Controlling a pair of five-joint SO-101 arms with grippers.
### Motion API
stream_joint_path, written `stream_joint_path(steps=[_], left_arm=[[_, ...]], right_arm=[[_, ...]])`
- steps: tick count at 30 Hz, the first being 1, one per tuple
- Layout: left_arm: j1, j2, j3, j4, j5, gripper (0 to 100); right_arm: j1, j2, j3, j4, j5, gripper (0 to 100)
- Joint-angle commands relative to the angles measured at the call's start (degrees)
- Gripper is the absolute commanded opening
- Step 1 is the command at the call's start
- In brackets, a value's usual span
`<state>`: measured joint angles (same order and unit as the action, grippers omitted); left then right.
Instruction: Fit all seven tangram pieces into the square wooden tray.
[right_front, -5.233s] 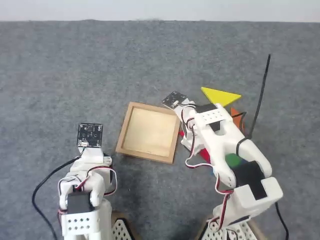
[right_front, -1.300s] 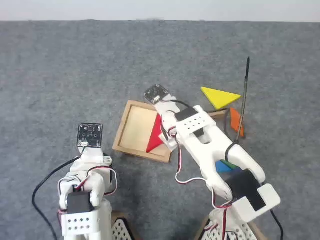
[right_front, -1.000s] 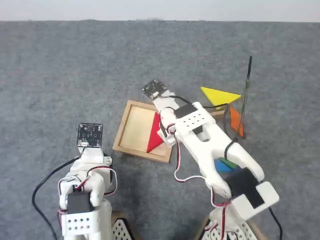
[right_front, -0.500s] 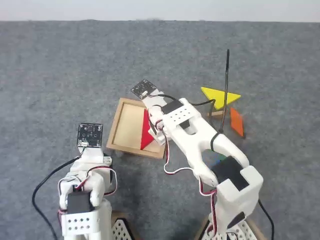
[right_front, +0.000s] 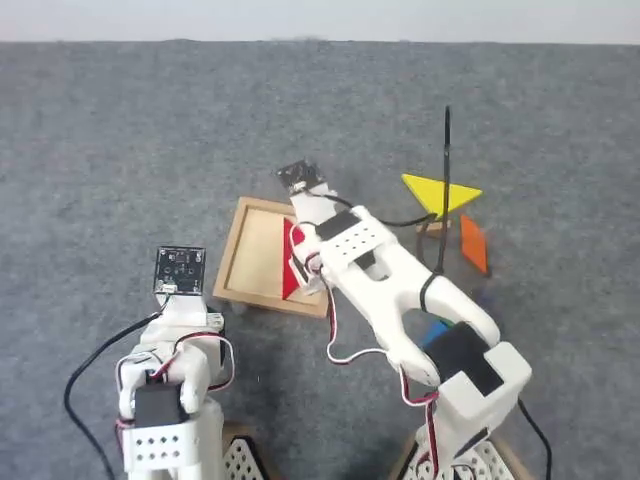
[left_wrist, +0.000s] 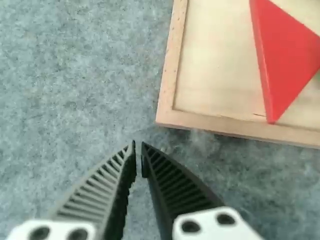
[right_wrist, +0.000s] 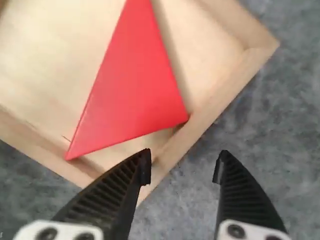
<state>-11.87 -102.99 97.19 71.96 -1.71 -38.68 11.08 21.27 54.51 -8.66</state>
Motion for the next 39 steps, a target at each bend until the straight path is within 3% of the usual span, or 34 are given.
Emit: stream_joint_path(steps=[1, 5, 9, 12, 17, 28, 34, 39], left_arm=[[-0.3, -1.1, -0.7, 0.3, 1.0, 2], [-0.3, -1.1, -0.7, 0.3, 1.0, 2], [-0.3, -1.1, -0.7, 0.3, 1.0, 2], [-0.3, -1.1, -0.7, 0.3, 1.0, 2], [-0.3, -1.1, -0.7, 0.3, 1.0, 2], [-0.3, -1.1, -0.7, 0.3, 1.0, 2], [-0.3, -1.1, -0.7, 0.3, 1.0, 2], [-0.3, -1.1, -0.7, 0.3, 1.0, 2]], right_arm=[[-0.3, 1.7, -0.2, -2.1, -0.8, 21.7], [0.8, 2.9, -0.5, 1.9, -0.8, 20.5], [6.1, 2.8, -0.3, 4.9, -0.2, 10.0], [10.3, 2.8, -0.3, 7.1, 4.5, 5.5], [16.3, 2.7, -0.3, 7.8, 9.1, 5.8], [17.5, -7.3, 0.8, 6.9, 10.9, 5.8], [16.7, -20.4, 11.8, -3.3, 7.4, 11.1], [16.5, -20.6, 17.1, -8.4, 7.8, 15.4]])
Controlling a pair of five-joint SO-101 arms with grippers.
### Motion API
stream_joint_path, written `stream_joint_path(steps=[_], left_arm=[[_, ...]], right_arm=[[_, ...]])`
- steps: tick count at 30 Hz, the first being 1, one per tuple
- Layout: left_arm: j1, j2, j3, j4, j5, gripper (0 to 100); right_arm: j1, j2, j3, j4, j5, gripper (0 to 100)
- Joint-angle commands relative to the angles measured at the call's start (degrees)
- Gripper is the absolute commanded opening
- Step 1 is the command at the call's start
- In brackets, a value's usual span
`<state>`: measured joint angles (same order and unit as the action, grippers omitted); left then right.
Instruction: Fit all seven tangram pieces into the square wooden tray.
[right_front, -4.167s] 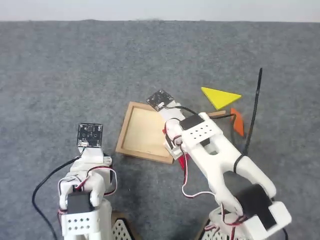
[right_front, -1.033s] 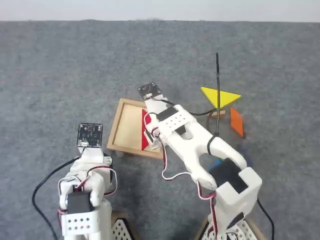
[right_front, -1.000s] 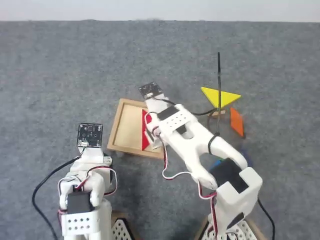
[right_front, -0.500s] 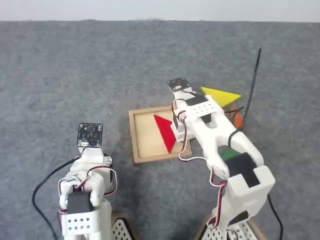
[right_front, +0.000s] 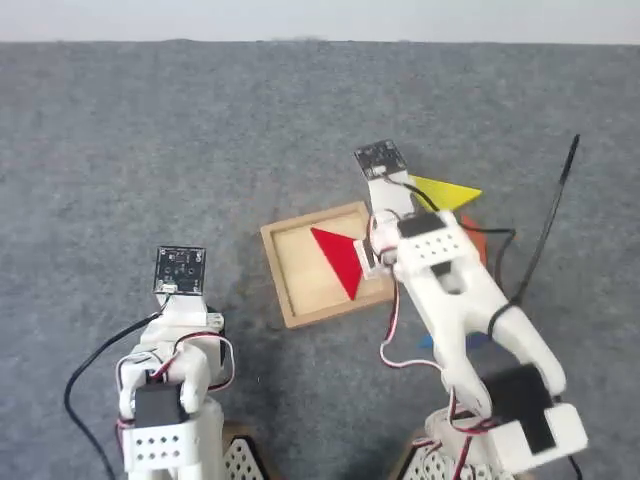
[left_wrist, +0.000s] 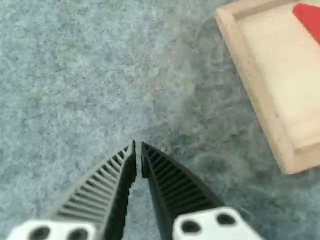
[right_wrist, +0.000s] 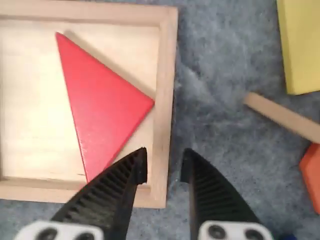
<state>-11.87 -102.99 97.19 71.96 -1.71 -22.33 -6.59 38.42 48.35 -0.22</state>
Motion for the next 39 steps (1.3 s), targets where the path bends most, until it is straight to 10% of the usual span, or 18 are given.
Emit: stream_joint_path(steps=[1, 26, 39], left_arm=[[-0.3, -1.1, -0.7, 0.3, 1.0, 2], [-0.3, -1.1, -0.7, 0.3, 1.0, 2], [-0.3, -1.1, -0.7, 0.3, 1.0, 2]], right_arm=[[0.0, -2.4, 0.0, -2.2, -0.6, 15.4], [-17.6, 12.0, -11.3, -2.6, -0.7, 15.5], [3.3, 7.8, -2.6, -2.7, -12.7, 6.9]])
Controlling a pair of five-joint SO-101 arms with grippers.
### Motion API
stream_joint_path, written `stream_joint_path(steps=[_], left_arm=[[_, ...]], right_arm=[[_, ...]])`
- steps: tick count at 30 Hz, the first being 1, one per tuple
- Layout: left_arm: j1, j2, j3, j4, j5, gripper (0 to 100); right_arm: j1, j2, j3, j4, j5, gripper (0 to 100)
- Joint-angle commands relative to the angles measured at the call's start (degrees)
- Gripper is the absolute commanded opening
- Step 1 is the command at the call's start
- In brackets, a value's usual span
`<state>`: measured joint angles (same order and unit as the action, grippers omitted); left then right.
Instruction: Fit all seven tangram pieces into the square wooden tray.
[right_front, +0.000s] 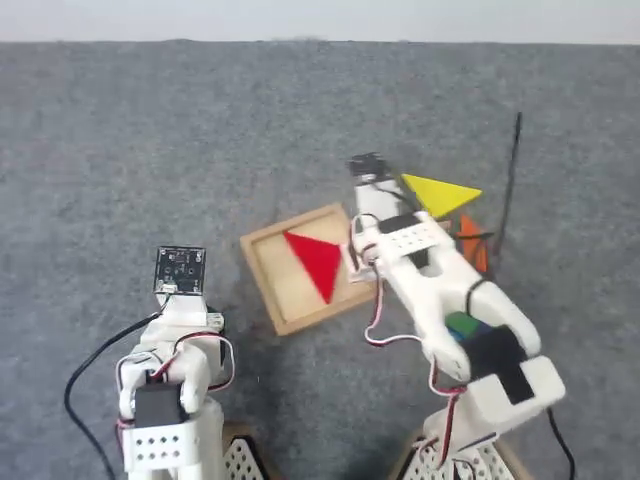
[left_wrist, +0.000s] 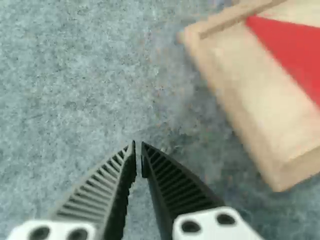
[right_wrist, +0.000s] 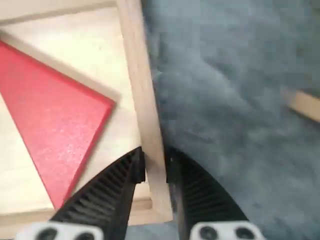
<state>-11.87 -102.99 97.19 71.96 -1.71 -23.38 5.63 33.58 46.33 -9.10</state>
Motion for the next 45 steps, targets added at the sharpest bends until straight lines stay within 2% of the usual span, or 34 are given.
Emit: stream_joint_path(steps=[1, 5, 10, 16, 18, 22, 26, 31, 40, 45], left_arm=[[-0.3, -1.1, -0.7, 0.3, 1.0, 2], [-0.3, -1.1, -0.7, 0.3, 1.0, 2], [-0.3, -1.1, -0.7, 0.3, 1.0, 2], [-0.3, -1.1, -0.7, 0.3, 1.0, 2], [-0.3, -1.1, -0.7, 0.3, 1.0, 2], [-0.3, -1.1, -0.7, 0.3, 1.0, 2], [-0.3, -1.1, -0.7, 0.3, 1.0, 2], [-0.3, -1.1, -0.7, 0.3, 1.0, 2], [-0.3, -1.1, -0.7, 0.3, 1.0, 2], [-0.3, -1.1, -0.7, 0.3, 1.0, 2]], right_arm=[[5.4, -5.8, 2.9, -0.7, -4.7, 6.9], [8.7, -10.0, 6.4, -0.8, -6.9, 6.9], [5.8, -14.5, 8.9, -0.8, -4.9, 9.0], [-0.8, -18.9, 9.1, -0.6, -4.7, 28.4], [-1.6, -19.6, 8.9, -0.7, -3.6, 31.4], [-1.7, -18.3, 9.0, -2.9, -1.8, 29.3], [-1.9, -12.4, 7.6, -5.4, -1.5, 22.9], [-2.6, -3.4, 0.4, -3.0, 1.8, 21.3], [-13.2, 0.7, -3.3, -2.4, 5.3, 21.3], [-15.7, 0.7, -4.5, -2.2, 5.6, 21.1]])
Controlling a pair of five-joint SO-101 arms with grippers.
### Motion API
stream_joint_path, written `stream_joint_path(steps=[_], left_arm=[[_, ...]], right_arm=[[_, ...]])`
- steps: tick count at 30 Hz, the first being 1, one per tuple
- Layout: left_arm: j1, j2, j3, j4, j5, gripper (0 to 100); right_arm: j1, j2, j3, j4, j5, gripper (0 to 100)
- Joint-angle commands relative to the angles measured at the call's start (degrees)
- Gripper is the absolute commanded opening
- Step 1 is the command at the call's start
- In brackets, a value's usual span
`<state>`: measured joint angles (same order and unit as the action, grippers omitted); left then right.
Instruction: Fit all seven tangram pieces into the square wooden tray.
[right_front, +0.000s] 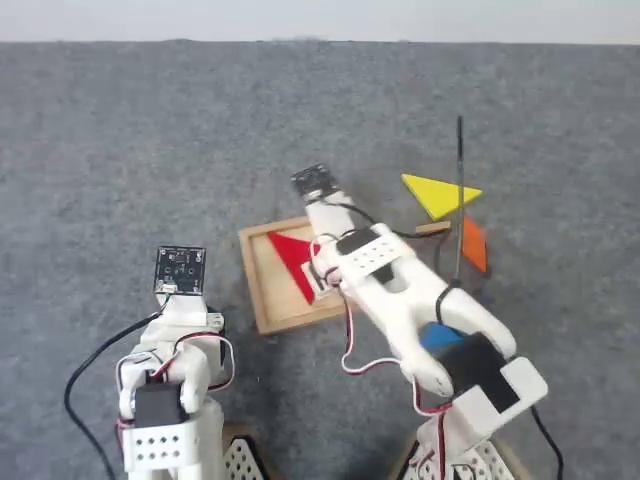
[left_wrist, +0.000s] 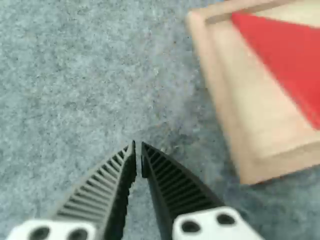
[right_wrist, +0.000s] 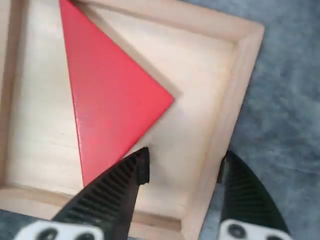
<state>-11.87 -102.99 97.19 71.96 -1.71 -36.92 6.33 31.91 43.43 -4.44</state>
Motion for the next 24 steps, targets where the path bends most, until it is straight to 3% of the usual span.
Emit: stream_joint_path(steps=[1, 10, 20, 24], left_arm=[[-0.3, -1.1, -0.7, 0.3, 1.0, 2], [-0.3, -1.1, -0.7, 0.3, 1.0, 2], [-0.3, -1.1, -0.7, 0.3, 1.0, 2], [-0.3, -1.1, -0.7, 0.3, 1.0, 2]], right_arm=[[-1.7, 0.0, -2.8, 0.7, 0.8, 21.0], [15.1, 0.7, -2.4, 5.8, -9.5, 20.8], [18.9, 0.1, -2.3, 6.4, -14.8, 20.8], [16.7, -0.8, -2.8, 5.8, -14.9, 21.0]])
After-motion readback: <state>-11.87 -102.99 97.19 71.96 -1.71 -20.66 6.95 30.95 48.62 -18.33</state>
